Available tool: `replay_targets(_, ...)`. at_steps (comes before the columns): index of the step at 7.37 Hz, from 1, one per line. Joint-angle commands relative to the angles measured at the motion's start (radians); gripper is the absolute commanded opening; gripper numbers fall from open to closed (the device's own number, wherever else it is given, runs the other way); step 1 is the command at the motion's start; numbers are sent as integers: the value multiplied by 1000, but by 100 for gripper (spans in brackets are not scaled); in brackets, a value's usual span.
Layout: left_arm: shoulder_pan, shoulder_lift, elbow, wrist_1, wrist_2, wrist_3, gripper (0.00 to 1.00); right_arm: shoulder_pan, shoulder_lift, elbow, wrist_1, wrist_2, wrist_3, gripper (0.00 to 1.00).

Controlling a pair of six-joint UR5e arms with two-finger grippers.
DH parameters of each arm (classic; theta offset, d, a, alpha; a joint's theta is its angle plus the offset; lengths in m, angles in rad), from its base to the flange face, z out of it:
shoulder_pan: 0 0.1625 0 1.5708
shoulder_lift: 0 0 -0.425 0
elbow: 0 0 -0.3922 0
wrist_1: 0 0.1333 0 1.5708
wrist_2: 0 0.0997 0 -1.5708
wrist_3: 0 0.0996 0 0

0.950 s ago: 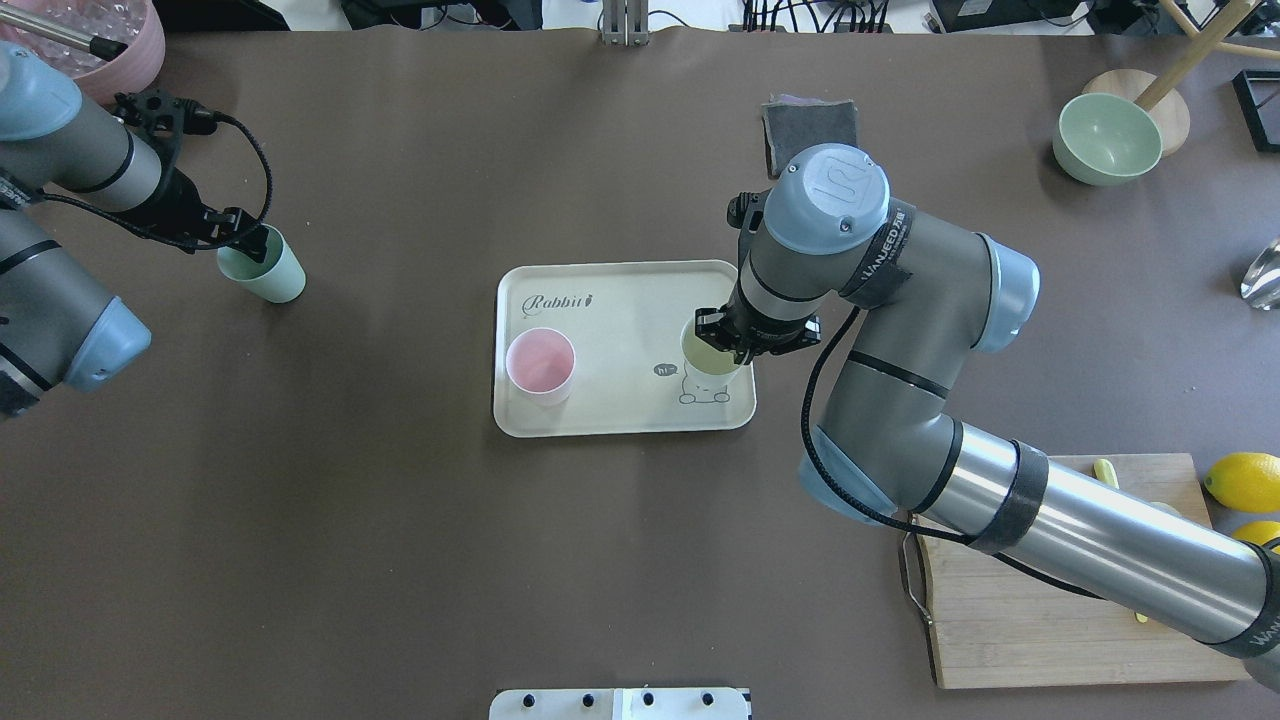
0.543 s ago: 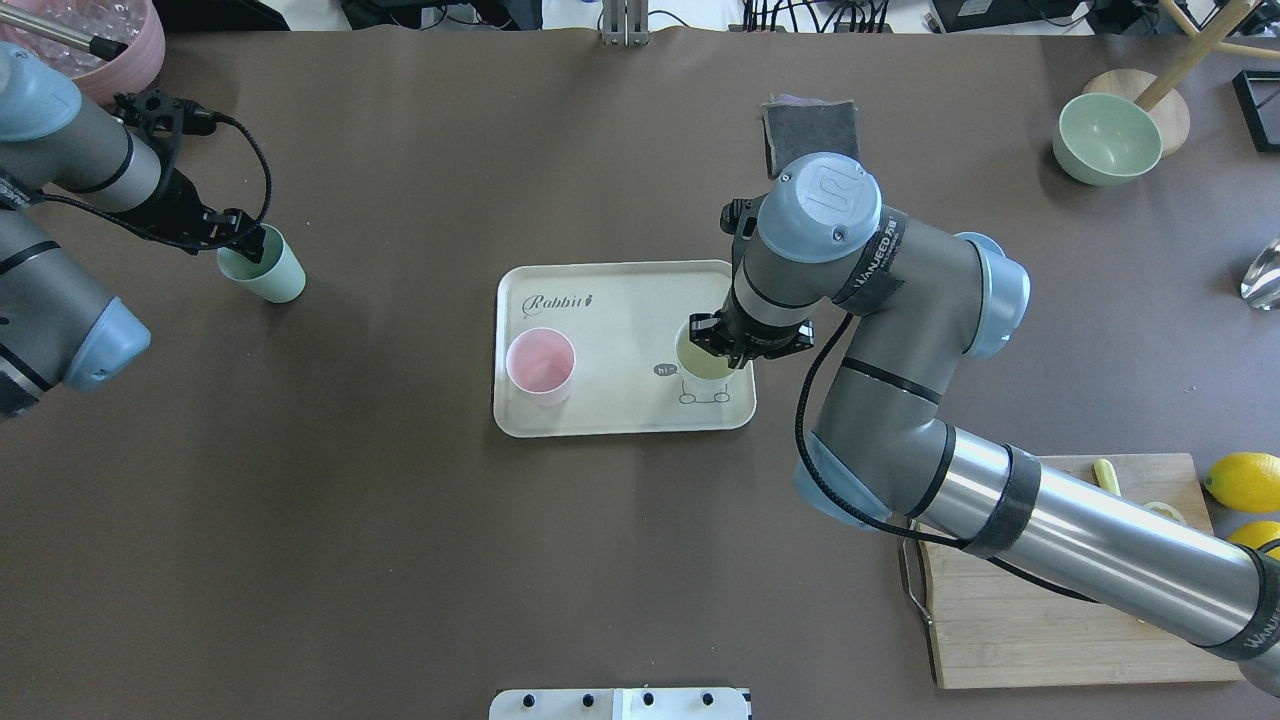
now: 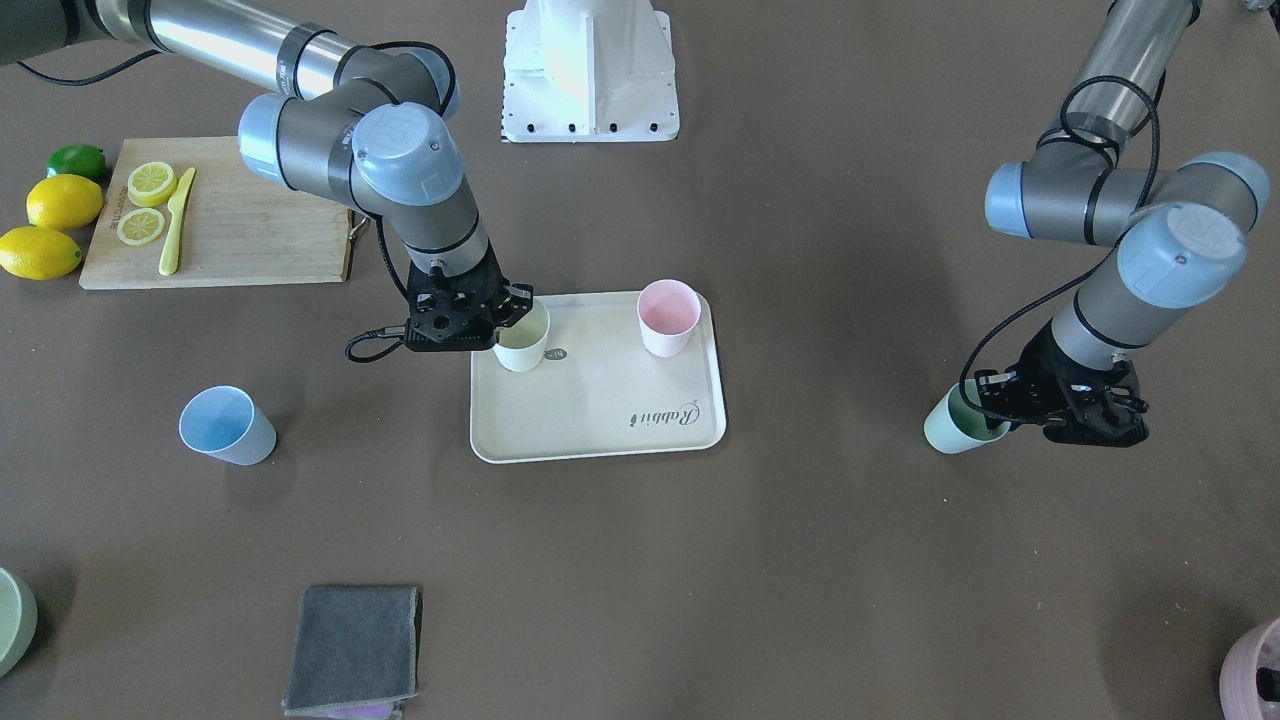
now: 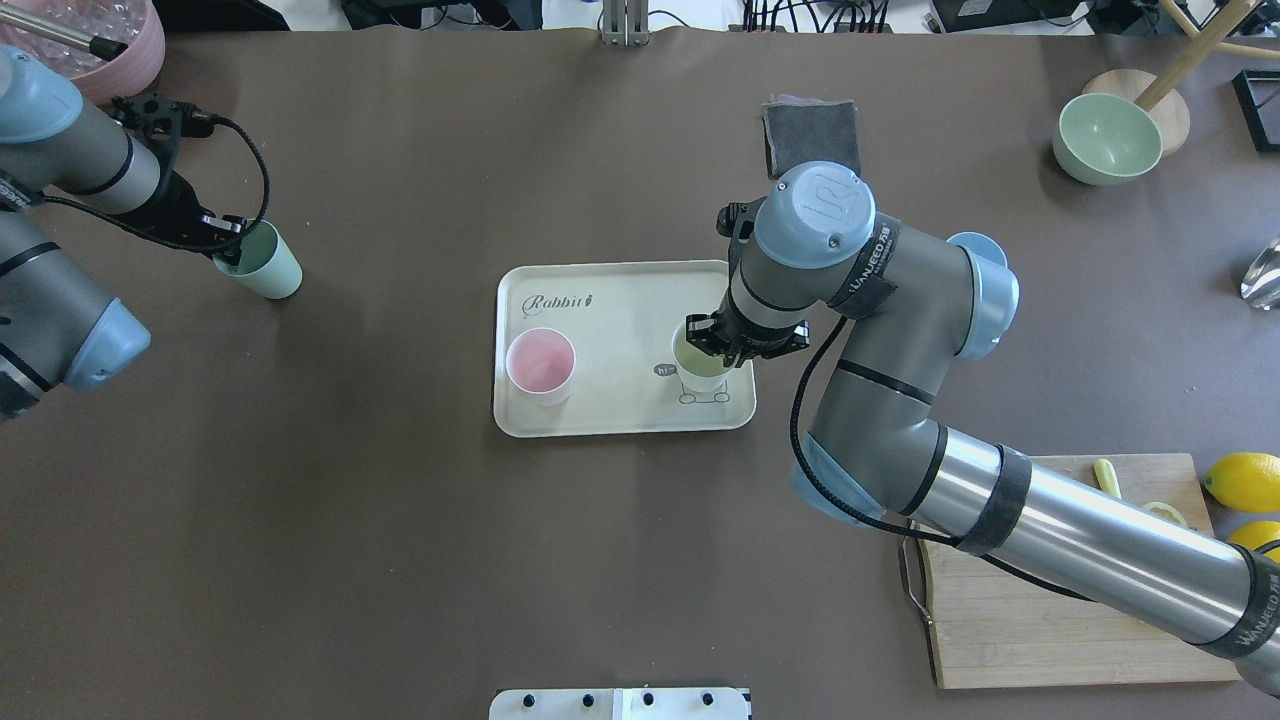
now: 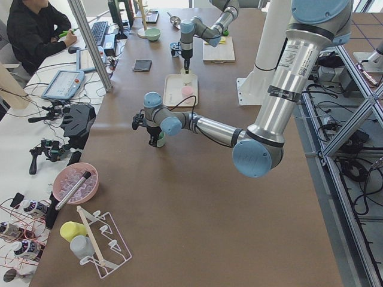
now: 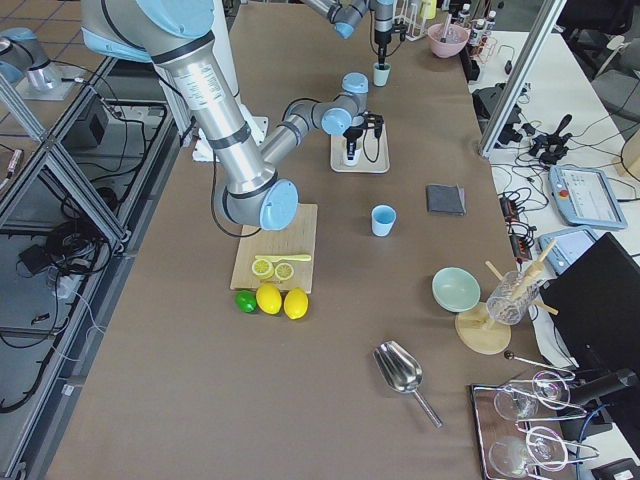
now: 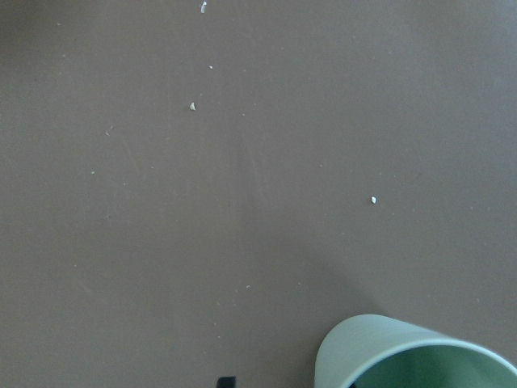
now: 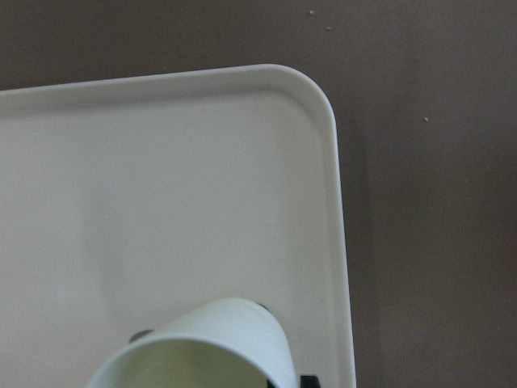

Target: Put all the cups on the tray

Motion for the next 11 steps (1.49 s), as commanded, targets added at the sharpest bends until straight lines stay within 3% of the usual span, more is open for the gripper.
replay_targets(1, 12, -9, -5, 1, -3, -41, 0, 22, 0, 8, 0, 1, 8, 100)
replay_targets(3, 9, -31, -34, 24, -19, -43, 0, 89, -5, 78, -17, 70, 8, 100)
replay_targets(5, -2, -168, -56, 211, -39, -49, 0, 147, -8, 162, -145, 104, -6, 100)
replay_targets(6, 3, -222, -64, 246, -40, -110, 0, 189, -11, 167, -175, 107, -12, 100)
replay_targets(8, 87, -319, -55, 248, -32, -277, 0, 297, -53, 167, -224, 154, -159, 100)
replay_targets(11, 222, -404, -21, 251, 62, -422, 0, 446, -155, 148, -227, 225, -433, 100)
